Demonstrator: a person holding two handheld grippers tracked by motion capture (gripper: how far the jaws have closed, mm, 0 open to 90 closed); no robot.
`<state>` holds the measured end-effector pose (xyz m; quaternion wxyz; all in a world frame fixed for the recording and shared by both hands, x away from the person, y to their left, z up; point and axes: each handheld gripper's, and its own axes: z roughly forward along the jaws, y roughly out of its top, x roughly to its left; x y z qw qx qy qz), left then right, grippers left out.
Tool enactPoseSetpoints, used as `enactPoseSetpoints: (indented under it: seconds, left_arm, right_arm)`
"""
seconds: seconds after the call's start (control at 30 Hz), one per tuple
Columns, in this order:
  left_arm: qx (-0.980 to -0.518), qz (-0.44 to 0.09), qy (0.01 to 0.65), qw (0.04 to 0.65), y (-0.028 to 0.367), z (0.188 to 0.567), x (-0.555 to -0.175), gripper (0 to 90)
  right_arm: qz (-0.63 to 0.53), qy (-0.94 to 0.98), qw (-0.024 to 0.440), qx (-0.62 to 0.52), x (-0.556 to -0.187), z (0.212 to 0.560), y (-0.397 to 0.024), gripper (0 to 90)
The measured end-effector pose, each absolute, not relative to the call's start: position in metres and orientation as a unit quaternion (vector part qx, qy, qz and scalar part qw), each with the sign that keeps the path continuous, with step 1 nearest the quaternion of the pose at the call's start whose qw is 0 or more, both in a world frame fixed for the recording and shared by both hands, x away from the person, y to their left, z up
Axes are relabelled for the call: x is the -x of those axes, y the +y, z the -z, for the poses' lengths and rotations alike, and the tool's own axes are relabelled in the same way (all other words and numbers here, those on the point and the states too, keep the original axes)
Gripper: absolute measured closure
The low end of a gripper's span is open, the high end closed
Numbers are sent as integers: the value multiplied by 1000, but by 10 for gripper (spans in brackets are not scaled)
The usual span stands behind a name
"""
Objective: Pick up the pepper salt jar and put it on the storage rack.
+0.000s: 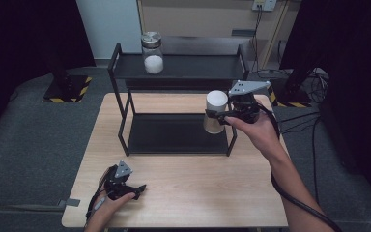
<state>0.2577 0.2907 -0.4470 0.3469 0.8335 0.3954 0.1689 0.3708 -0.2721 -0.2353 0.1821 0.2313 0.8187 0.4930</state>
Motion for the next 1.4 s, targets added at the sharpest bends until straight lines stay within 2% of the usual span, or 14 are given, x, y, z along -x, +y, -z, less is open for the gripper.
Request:
enactPoseSetpoints:
  seconds: [0.93,1.4]
  left_arm:
    - [-834,-169,395,347,291,447,-258,0]
    - [-834,-169,395,347,291,447,-258,0]
  right_arm:
    - [-492,823,186,-216,-375,152,-272,350]
    - [-505,813,190,-221,-392,117,-267,350]
